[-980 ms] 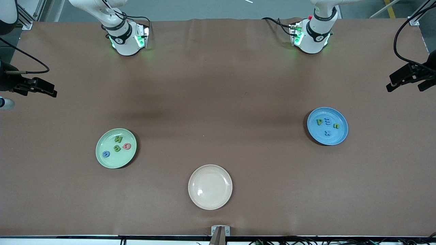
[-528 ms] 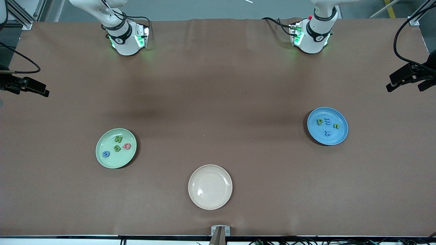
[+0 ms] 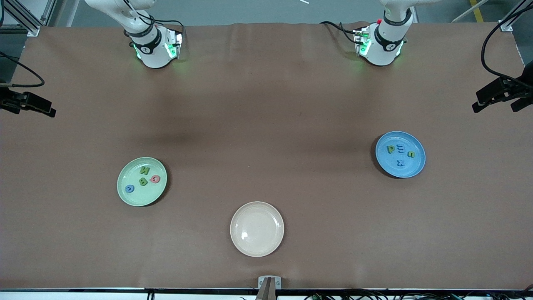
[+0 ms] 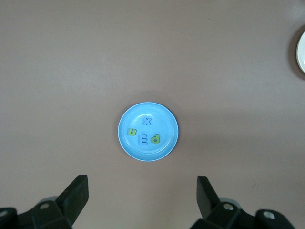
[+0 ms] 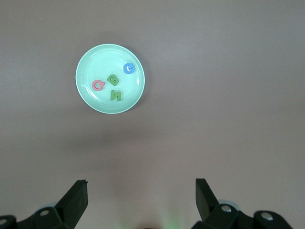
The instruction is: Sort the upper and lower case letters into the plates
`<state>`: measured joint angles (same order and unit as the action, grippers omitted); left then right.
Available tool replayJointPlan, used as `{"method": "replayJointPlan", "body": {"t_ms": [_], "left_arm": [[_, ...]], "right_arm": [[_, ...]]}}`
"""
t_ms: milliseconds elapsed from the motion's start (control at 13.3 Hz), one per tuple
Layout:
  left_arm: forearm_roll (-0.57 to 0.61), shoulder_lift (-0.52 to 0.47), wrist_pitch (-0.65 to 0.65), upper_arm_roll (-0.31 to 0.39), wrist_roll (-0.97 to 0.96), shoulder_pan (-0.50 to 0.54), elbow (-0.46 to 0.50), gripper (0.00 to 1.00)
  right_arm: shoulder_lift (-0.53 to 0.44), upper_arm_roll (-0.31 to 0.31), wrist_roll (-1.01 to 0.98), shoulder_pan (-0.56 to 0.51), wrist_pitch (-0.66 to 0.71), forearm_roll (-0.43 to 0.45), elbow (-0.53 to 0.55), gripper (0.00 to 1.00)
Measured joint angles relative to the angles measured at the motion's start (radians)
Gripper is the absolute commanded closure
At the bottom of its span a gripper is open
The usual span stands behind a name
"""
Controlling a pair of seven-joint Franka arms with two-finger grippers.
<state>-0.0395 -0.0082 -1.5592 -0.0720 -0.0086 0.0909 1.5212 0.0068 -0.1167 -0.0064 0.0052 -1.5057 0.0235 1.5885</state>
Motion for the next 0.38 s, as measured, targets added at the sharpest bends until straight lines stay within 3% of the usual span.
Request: {"method": "replayJointPlan", "body": {"t_ms": [377], "left_arm": [[0.000, 0.000, 0.000, 0.000, 0.000, 0.000, 0.000, 0.00]], "right_arm": [[-0.029, 0.001, 0.000, 0.000, 0.007, 0.000, 0.017, 0.00]]}}
